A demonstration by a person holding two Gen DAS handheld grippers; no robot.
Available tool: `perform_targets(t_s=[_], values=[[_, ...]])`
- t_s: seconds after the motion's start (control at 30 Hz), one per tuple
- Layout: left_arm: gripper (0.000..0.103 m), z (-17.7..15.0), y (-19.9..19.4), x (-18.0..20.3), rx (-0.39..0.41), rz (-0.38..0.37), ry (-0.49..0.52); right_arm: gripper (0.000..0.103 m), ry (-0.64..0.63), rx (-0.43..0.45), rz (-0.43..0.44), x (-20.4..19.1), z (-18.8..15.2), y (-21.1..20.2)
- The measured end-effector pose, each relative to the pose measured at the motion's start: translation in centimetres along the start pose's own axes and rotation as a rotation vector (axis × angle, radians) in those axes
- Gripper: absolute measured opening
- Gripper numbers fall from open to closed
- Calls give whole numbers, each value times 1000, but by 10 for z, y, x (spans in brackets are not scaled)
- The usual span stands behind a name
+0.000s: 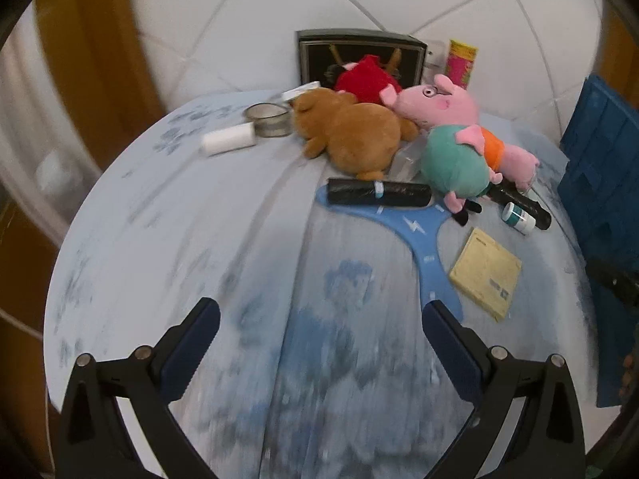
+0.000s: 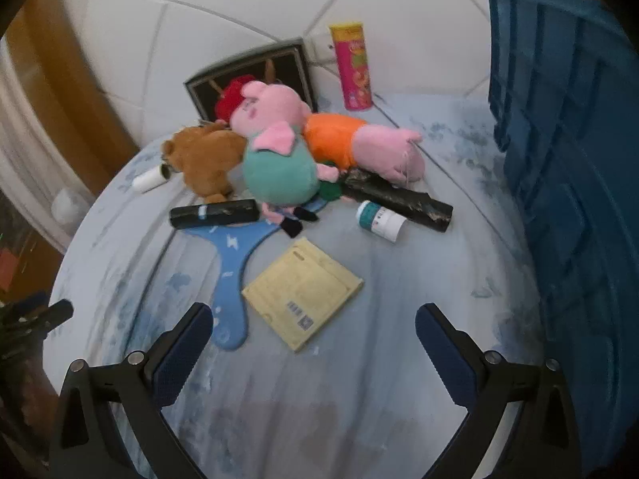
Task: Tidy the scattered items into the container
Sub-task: 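Grasp the black rolled bag with the left tool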
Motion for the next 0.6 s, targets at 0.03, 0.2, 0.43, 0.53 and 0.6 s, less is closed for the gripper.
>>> perform_targets(t_s=[0.03,0.2,0.43,0.53,0.6], values=[[103,7,7,4,-6,-7,13,103,3,-18,-1,2,2,7],[103,47,59,29,-26,-43,168,103,59,-42,-48,16,10,29],[103,80,137,58,-70,-89,415,103,225,-35,-130,30,9,51],[103,85,166,66,-84,-123,493,103,300,-33,-180,32,3,64],[103,87,181,72,-92,-149,527,103,342,-33,-205,32,-1,71]])
Point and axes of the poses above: each gripper's, at about its wrist camera, not at the fingertips, and y roughly the way its jaws point, x to its right, z to its top, the point moved 8 cm from there along y, roughly the way its jaws point
